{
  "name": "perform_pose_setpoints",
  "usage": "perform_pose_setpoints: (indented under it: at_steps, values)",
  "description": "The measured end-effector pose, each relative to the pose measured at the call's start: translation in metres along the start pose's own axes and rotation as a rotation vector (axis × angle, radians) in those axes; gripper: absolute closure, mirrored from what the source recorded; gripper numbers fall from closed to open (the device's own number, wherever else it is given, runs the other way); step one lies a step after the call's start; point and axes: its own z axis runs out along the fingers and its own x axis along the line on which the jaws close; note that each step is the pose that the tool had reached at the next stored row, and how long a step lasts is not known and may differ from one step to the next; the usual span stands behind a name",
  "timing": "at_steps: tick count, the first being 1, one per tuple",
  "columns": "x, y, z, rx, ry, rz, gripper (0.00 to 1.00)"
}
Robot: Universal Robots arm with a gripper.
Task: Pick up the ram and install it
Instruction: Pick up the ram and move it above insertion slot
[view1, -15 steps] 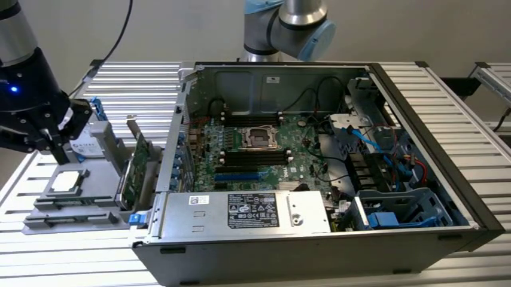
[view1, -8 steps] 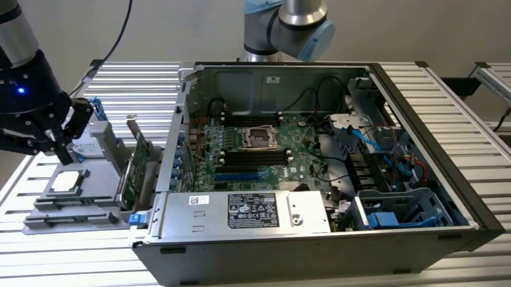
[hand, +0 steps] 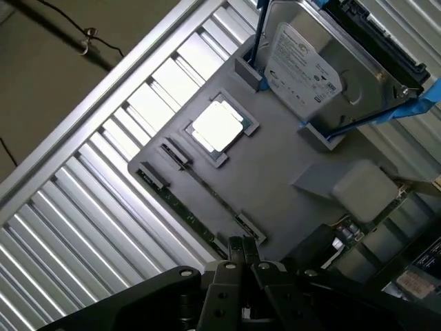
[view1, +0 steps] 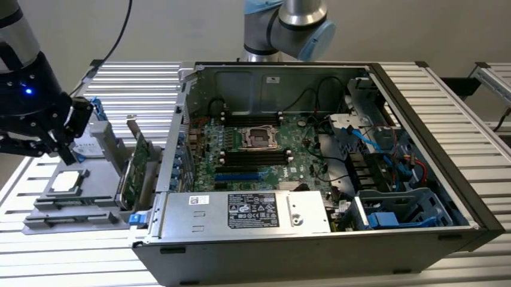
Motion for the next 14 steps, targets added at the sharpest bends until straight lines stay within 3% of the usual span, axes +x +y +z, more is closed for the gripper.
perform_pose_setpoints:
  at_steps: [14]
  values:
    - [-0.0002,-0.0002,0.0044,0.0115,0.0158,-0.254,0.89]
